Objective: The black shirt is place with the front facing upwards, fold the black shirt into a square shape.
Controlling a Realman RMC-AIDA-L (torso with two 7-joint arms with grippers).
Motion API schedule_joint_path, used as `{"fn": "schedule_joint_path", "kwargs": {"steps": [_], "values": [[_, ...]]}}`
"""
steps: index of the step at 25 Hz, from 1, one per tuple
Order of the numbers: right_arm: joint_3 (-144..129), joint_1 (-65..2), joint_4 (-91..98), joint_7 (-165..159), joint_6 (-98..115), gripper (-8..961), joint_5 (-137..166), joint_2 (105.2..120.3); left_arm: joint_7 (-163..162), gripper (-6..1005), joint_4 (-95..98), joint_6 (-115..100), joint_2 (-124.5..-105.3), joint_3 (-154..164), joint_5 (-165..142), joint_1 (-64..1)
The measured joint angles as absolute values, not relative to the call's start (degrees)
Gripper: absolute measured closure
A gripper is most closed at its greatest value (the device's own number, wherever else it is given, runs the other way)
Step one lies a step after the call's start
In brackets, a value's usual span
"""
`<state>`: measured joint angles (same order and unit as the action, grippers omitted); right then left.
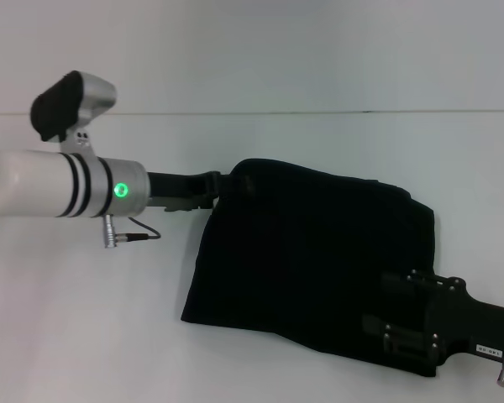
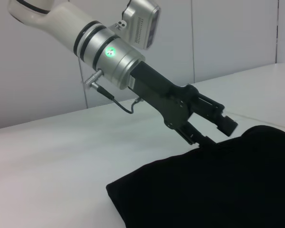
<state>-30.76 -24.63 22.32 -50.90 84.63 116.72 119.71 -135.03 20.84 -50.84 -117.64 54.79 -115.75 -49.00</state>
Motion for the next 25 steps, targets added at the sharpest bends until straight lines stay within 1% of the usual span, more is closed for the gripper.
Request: {"fn": "schedule_joint_path", "kwargs": {"steps": [4,8,13,19,25], "values": [[-30.8,-24.6,22.3,-51.0,84.7,216,116.7,119.7,-135.0,60,20.9,-50.7,-118.38,55.9,-115.8,-49.5],[-30.8,-24.6,22.3,-51.1,84.8,215,116.7,119.7,-135.3,60,20.8,-50.7,-118.56,57.1,-115.8,-50.2],[-30.9,-24.6,22.2,-51.2,84.9,215,116.7,119.78,-133.8,94,21.6,-49.1,-119.26,57.7,-115.8,-50.1],[-30.8,-24.7,22.2,-51.2,85.2,215,116.7,119.79,-133.6,315,21.6,-47.1,-119.61,57.9,-115.8,-49.8],[-30.6,-24.7,22.2,-51.2,85.3,216,116.7,119.79,-133.6,570,21.6,-46.5,-119.61,57.9,-115.7,-49.6]]}}
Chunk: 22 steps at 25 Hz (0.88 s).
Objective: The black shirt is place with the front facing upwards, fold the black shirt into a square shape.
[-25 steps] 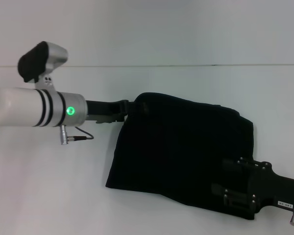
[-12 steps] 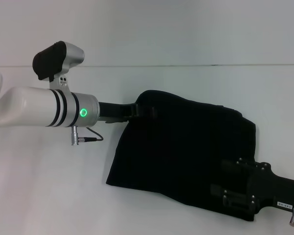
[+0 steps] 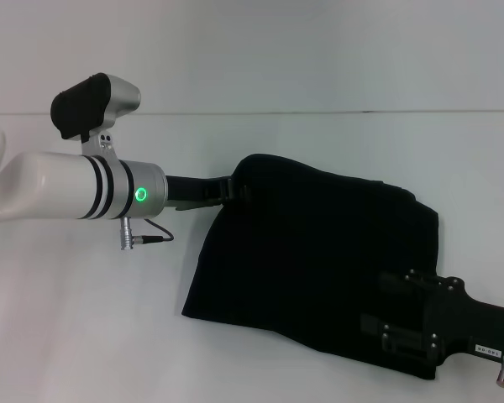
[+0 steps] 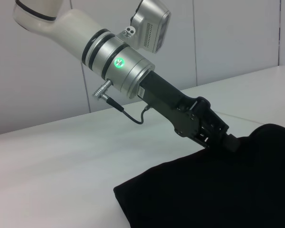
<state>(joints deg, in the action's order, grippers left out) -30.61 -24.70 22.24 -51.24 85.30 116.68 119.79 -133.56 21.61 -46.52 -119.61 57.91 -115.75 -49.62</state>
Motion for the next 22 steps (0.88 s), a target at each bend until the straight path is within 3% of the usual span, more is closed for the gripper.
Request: {"fn": "schedule_joint_path", "kwargs": {"steps": [4,13,22], "values": [[-30.5,-24.7,22.2,-51.2,85.3,217,116.7,119.79,-133.6,764,21.6,-46.5,-119.61,57.9,-115.7,-49.6],[-30.4,-24.8,22.2,-51.2,85.3,216,116.4,119.79,-133.4,960,22.0,-46.5,-119.51,56.8,-114.8,-49.1],[-29.6,-25.2,22.3,-51.2,85.2,216,116.3,119.79,-132.6,959,22.2,-48.6,-117.72,45.3,-114.2,-44.8]]}}
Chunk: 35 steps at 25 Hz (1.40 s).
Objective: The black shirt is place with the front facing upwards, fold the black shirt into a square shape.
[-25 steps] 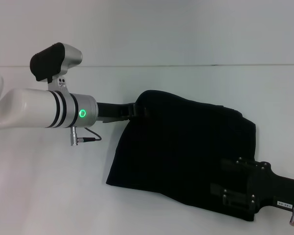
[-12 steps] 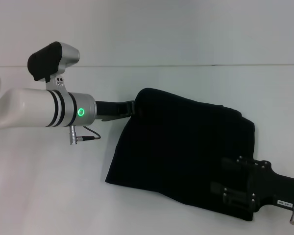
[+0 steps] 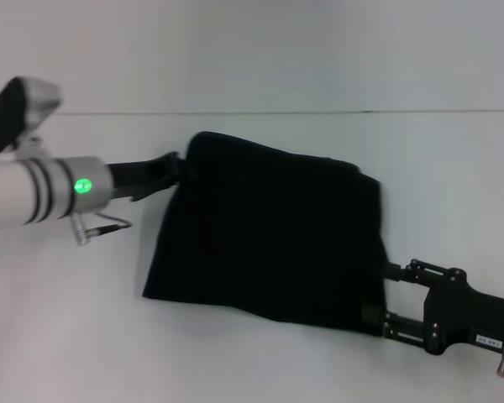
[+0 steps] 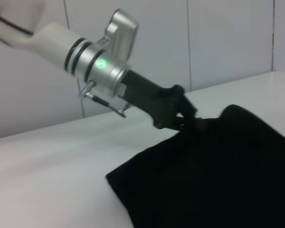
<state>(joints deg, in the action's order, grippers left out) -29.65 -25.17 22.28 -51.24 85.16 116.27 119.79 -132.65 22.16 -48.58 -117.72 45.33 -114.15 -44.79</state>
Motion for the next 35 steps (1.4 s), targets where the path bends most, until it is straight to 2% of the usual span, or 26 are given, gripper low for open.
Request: {"fn": "schedule_joint_path", "kwargs": {"steps": [8,15,21,29,35], "values": [[-27.3,-25.6,22.2,-51.2,84.6,217,116.2,119.78,-130.5,960,21.6,-52.7,-117.79,36.4,-111.1,-39.0],[-26.8,-25.9,22.2,-51.2,84.6,217,116.2,119.8,-127.4,959,21.9,-53.2,-118.15,36.4,-110.5,-38.5],[-26.5,-26.0,22.2,-51.2,84.5,216,116.2,119.89,-122.7,912,23.4,-59.4,-117.91,36.3,-108.9,-37.5],[-24.8,-26.7,21.9,-51.0,84.7,216,115.1,119.96,-118.0,595,33.9,-70.3,-117.52,34.9,-107.6,-29.9],[-24.7,-27.3,21.4,-47.9,84.6,216,113.6,119.97,-89.9,336,37.6,-95.8,-117.73,25.3,-107.2,-25.0]]}}
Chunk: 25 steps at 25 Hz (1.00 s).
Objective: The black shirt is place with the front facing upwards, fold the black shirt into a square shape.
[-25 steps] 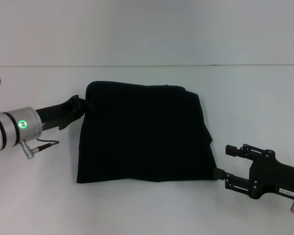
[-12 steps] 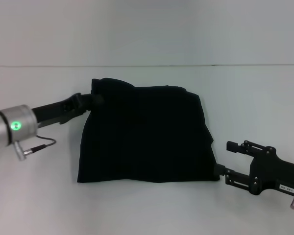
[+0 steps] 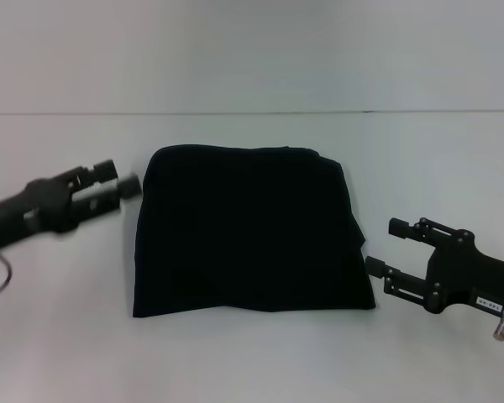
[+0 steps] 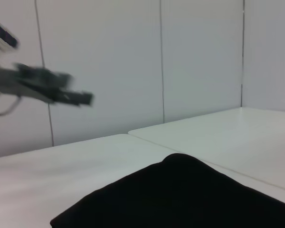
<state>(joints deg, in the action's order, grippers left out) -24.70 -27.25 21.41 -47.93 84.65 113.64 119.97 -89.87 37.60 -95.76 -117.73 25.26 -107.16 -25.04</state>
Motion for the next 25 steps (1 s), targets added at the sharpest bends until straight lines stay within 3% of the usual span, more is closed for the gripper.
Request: {"fn": "schedule_joint_path", "kwargs": {"steps": [2,11,25], "values": [[-24.9,-27.3,21.4,-47.0,84.6,216,113.6,119.99,-84.4,242,37.6,-100.6,-117.89,24.5,-107.4,-23.9],[-26.5,-25.8,17.8,-41.5,83.3,215,115.2,120.01,-61.3,195,37.2,-102.2,-121.78,26.2,-112.6,-16.4],[-25.1,-24.4,15.7,-37.5,79.8,216,114.6,120.05,-57.0,175,35.5,-94.3,-122.52,26.2,-116.4,-15.0]]}}
